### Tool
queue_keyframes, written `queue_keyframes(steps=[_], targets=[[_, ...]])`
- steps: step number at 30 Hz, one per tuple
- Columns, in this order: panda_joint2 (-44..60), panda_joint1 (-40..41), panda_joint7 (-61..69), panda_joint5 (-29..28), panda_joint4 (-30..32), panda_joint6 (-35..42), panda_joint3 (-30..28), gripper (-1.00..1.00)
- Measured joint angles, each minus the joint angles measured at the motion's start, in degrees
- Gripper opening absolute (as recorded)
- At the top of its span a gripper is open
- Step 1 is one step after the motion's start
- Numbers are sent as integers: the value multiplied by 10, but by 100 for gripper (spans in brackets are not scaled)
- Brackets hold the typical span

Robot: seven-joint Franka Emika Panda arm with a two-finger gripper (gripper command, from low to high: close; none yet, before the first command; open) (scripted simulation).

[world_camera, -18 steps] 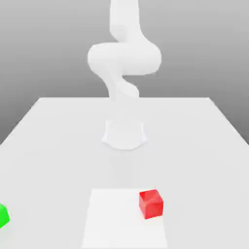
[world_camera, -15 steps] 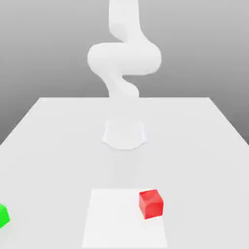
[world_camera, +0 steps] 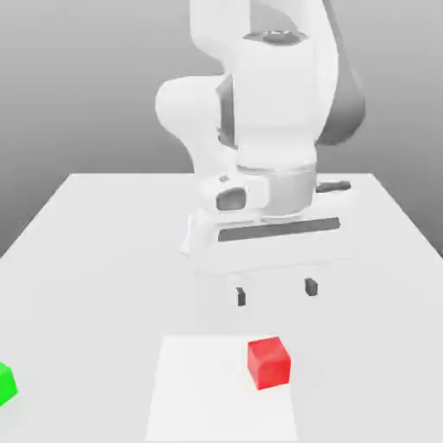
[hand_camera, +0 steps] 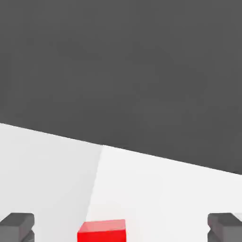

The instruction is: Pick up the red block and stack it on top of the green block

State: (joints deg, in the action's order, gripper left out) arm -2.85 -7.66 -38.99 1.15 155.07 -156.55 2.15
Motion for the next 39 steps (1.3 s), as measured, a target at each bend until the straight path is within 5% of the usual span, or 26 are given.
queue_keyframes(steps=[8,9,16,22,39], targets=[[166,-13,-12,-26,7,-130,-11,0],[177,-13,-13,-27,5,-139,-12,-100],[175,-13,-14,-28,5,-137,-11,-100],[64,-7,-6,-16,21,-42,-3,-100],[175,242,-170,75,-233,113,-211,-100]])
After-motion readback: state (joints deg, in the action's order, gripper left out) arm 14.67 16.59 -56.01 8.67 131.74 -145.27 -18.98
